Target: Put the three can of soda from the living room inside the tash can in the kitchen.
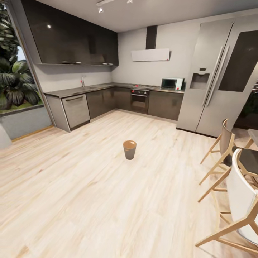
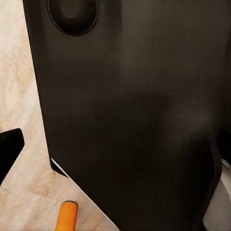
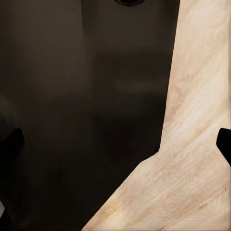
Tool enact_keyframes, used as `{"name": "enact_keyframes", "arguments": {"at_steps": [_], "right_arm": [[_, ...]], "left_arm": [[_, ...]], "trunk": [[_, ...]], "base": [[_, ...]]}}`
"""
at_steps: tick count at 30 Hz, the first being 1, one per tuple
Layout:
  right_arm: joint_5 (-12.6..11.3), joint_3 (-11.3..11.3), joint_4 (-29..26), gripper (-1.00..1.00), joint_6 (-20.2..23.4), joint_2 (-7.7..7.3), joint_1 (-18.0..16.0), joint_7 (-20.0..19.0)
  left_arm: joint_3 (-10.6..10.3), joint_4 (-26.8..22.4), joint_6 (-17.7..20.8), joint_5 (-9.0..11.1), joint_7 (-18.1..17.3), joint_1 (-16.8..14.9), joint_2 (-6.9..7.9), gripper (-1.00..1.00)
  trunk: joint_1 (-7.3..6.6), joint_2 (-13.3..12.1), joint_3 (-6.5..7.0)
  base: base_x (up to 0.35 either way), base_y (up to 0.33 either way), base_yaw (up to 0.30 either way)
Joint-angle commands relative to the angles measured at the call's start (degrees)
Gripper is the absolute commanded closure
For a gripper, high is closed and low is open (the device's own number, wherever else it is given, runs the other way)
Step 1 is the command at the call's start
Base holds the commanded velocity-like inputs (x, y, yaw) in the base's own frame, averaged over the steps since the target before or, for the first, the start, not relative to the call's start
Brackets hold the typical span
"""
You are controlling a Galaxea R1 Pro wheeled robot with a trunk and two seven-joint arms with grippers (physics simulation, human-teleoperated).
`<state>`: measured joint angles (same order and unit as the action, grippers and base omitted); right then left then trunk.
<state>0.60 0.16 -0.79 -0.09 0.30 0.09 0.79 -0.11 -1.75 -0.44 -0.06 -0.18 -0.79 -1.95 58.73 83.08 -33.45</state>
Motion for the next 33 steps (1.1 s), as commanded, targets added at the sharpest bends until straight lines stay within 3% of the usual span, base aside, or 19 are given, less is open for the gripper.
{"name": "enact_keyframes", "arguments": {"at_steps": [1, 13, 33], "right_arm": [[-0.03, 0.01, 0.00, -1.00, -0.03, -0.01, 0.00, -0.03], [-0.30, -0.27, 0.01, -1.00, -0.09, -0.10, 0.00, -0.08], [-0.66, -0.42, 0.00, -1.00, -0.09, -0.11, 0.00, -0.14]], "left_arm": [[-0.01, 0.00, 0.00, 0.01, 0.00, 0.00, 0.00, -1.00], [-0.03, -0.01, 0.00, -0.02, -0.04, 0.00, 0.01, -1.00], [-0.07, -0.01, -0.59, -0.07, -0.06, 0.00, 0.01, -1.00]], "trunk": [[0.00, 0.00, -0.08], [0.00, 0.00, -0.89], [0.00, 0.00, -0.99]], "base": [[0.337, 0.076, 0.196], [0.338, 0.075, 0.166], [0.342, 0.010, 0.011]]}}
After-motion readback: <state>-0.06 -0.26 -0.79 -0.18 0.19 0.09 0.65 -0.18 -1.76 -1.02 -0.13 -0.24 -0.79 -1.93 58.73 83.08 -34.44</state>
